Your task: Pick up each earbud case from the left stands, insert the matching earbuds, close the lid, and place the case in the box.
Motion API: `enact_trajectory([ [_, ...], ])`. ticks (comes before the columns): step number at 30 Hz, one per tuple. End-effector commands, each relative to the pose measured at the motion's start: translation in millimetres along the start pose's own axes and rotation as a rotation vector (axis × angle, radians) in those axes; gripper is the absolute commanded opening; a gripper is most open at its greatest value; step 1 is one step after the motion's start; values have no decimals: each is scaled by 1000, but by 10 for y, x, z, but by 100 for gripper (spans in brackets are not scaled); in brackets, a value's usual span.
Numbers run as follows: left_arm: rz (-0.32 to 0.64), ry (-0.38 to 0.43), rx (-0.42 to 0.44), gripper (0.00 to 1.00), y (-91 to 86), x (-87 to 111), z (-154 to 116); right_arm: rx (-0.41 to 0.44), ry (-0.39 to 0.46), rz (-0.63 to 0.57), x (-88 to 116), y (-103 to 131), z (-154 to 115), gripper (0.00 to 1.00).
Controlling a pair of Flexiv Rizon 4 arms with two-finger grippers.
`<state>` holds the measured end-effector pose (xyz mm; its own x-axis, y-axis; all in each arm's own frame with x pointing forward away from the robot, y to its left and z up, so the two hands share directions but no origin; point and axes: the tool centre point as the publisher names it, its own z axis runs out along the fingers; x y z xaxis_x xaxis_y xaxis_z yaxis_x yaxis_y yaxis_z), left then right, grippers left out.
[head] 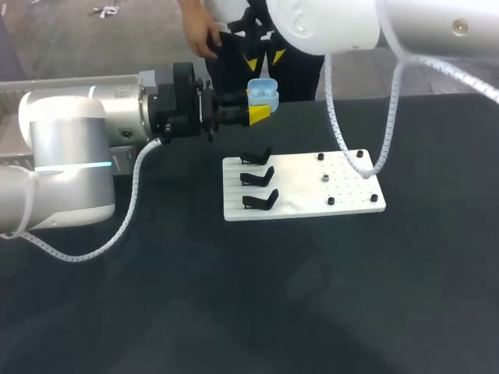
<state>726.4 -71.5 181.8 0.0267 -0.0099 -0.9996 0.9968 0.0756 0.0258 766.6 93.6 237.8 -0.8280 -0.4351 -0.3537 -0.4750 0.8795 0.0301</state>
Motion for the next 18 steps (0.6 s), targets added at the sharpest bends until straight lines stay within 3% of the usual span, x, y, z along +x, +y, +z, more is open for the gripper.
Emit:
enact_trajectory([
  [1,1,0,-5,0,-12,-3,1,-17,12,33,-89,-113,195,36],
  [18,1,0,-5,0,-12,-3,1,-22,46,80,213,-44,174,37],
])
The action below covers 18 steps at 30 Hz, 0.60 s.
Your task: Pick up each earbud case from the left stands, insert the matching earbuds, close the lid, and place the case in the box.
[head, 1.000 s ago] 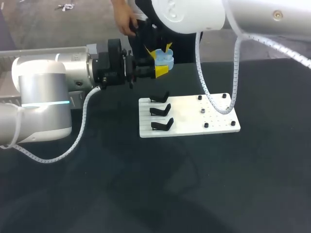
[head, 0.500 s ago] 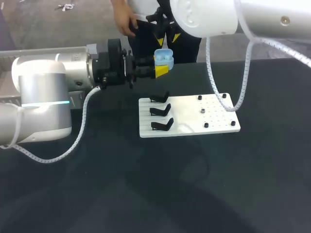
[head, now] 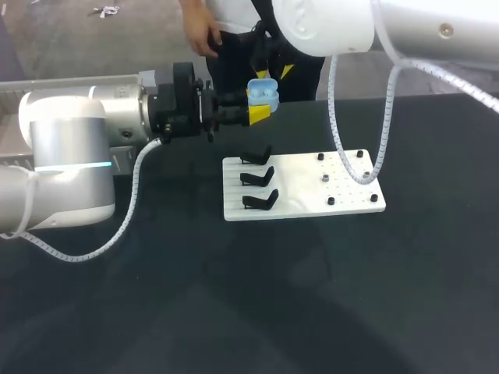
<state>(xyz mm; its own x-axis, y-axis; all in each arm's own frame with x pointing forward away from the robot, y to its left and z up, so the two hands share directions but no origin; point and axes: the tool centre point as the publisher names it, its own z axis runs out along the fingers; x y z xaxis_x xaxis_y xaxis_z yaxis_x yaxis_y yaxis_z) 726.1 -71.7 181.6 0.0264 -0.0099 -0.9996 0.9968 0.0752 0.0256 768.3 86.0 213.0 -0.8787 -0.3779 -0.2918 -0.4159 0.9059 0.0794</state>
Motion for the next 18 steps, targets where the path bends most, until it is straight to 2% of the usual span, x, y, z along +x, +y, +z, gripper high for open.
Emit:
enact_trajectory([
  [1,1,0,-5,0,-9,-4,0,2,-17,5,125,43,-48,37],
  [13,1,0,-5,0,-9,-4,0,-6,-27,27,183,99,-48,38],
  [18,1,0,-5,0,-9,-4,0,-7,-100,71,174,38,-218,45],
])
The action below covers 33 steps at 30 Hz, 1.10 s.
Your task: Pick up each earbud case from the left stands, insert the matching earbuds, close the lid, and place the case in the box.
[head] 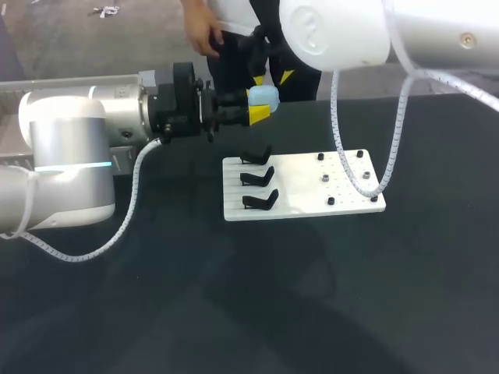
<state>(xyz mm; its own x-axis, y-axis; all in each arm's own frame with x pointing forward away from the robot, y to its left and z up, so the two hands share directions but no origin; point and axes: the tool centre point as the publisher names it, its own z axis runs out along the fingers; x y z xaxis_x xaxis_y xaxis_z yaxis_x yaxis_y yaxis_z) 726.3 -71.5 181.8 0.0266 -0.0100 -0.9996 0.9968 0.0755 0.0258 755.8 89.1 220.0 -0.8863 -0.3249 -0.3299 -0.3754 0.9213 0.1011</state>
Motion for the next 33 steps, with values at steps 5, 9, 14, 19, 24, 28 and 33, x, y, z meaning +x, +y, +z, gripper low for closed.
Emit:
enact_trajectory([
  [5,23,-30,-42,0,69,-145,-199,-7,-118,64,108,-129,-341,94],
  [9,73,-21,-100,0,193,-326,-503,-2,-140,83,157,-144,-443,100],
  [14,125,-3,-179,0,336,-532,-960,1,-117,105,248,-104,-407,100],
  [19,172,28,-306,0,517,-656,-1579,-21,-90,142,334,-53,-328,100],
  [24,189,62,-405,0,670,-658,-2097,-37,-65,169,409,43,-238,100],
  [28,168,85,-480,0,820,-529,-2464,-52,-42,189,449,129,-175,100],
  [33,135,117,-541,0,953,-264,-2754,-67,-28,212,490,196,-133,100],
])
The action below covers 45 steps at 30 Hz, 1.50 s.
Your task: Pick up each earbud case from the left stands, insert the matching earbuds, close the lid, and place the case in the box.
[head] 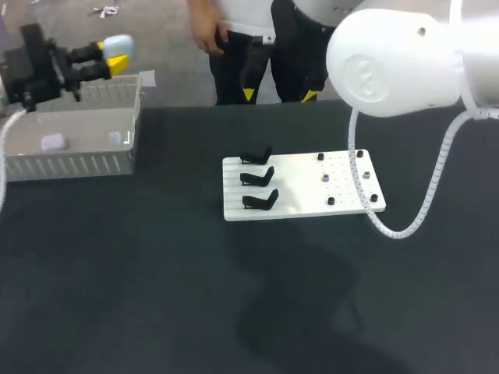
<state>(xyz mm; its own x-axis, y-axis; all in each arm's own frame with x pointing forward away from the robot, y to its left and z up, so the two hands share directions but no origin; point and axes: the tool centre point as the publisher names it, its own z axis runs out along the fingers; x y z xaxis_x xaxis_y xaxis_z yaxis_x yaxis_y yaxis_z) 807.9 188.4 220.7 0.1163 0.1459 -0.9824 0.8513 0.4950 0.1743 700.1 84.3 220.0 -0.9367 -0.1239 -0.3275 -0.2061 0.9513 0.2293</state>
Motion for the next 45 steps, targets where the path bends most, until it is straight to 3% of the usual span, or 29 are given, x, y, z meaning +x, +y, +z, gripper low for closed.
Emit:
enact_trajectory([
  [1,-21,18,-103,0,64,250,-257,-3,9,9,6,41,43,100],
  [6,-36,65,-131,0,122,494,-307,3,23,27,88,38,71,100],
  [10,-80,123,-158,0,128,863,-357,-1,29,45,165,20,78,100],
  [17,-165,175,-186,0,109,1275,-389,-5,44,61,242,19,98,100],
  [18,-177,173,-197,5,101,1293,-394,-5,45,61,245,21,95,100],
  [19,-189,177,-202,17,98,1319,-404,-6,45,61,247,22,90,100],
  [20,-193,174,-204,36,100,1329,-410,-8,45,58,248,23,87,100],
  [21,-193,173,-205,49,101,1329,-412,-10,46,53,247,23,83,100],
  [22,-196,172,-211,86,103,1325,-417,-14,47,49,246,22,80,100],
  [23,-199,167,-212,100,103,1312,-420,-17,44,40,243,18,73,100],
  [29,-198,152,-199,100,-93,1119,-411,-41,12,-40,281,-21,-13,100],
  [36,-219,136,-167,100,-564,843,-317,-90,-16,-198,403,-58,-150,100],
  [45,-258,172,-100,100,-1200,515,-176,-268,-30,-370,624,-181,-366,100],
])
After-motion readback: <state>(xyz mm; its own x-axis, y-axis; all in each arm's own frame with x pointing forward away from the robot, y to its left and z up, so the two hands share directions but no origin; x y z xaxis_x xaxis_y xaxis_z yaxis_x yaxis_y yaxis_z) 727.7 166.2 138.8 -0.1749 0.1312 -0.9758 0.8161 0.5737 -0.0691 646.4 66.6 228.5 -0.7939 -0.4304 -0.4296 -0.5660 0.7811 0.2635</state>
